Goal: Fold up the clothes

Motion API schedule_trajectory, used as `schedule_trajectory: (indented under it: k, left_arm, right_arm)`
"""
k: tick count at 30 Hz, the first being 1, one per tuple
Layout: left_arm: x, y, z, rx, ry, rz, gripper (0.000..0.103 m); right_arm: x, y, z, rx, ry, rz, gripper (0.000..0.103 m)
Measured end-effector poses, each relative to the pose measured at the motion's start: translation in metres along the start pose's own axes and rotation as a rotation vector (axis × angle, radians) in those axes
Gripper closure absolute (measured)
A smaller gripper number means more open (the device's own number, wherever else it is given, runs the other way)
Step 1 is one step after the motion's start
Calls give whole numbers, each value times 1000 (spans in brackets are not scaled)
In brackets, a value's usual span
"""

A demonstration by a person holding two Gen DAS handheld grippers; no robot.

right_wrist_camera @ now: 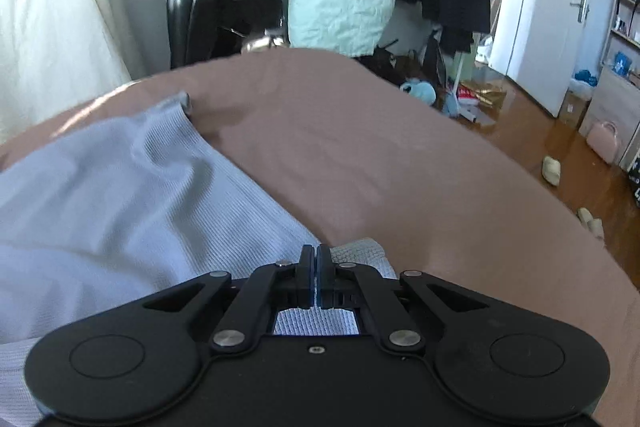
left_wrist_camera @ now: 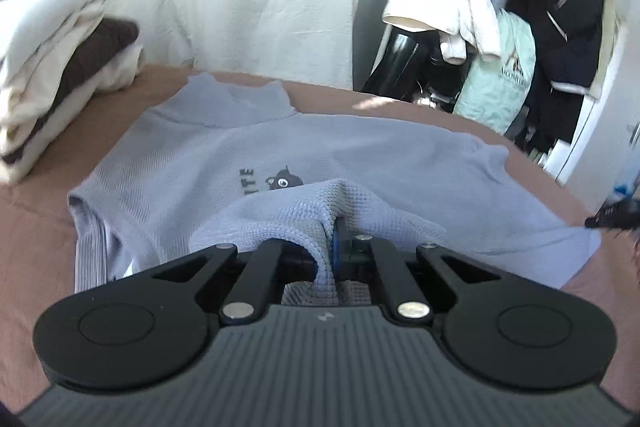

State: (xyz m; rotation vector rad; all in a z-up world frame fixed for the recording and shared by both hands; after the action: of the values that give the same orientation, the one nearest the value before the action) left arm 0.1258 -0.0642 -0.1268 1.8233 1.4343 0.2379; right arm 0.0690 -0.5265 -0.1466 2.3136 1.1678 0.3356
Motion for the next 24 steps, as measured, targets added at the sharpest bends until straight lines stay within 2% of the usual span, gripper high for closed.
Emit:
schedule_trajectory:
  k: [2, 8, 11, 14, 16, 20, 24]
  left_arm:
    - [6, 0, -5, 20, -38, -11, 99]
    - [9, 13, -12, -31, -19, -7, 99]
    - [10, 6, -7, -2, -12, -35, 99]
    - [14, -1, -6, -19, 24, -40, 99]
    - [16, 5, -13, -58, 40, -29, 99]
    - [18, 20, -30, -134, 75, 6, 99]
    - [25, 40, -25, -140, 159, 69, 99]
  right_arm:
    - [1, 7, -14, -14, -2, -23, 103]
    - [14, 24, -37, -105, 84, -29, 103]
    - [25, 17, -40, -146, 73, -100, 103]
    - [32, 9, -36, -159, 57, -147, 103]
    - [35, 11, -41, -198, 59, -172, 103]
    - [53, 32, -62, -312, 90, -263, 103]
    - [76, 59, -67, -327, 143, -296, 103]
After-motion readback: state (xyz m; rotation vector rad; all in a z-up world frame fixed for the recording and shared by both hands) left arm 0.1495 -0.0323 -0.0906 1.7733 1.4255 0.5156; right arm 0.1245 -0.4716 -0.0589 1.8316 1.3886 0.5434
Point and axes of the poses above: each gripper's, at about its wrist camera, not at the fingertips, and z roughly the way its jaws point, x to its left, y to its top, the point moved 8 cm from there along z, roughly the way its jaws point, and after that the axes turned 14 degrees about x, right-handed, at the moved point
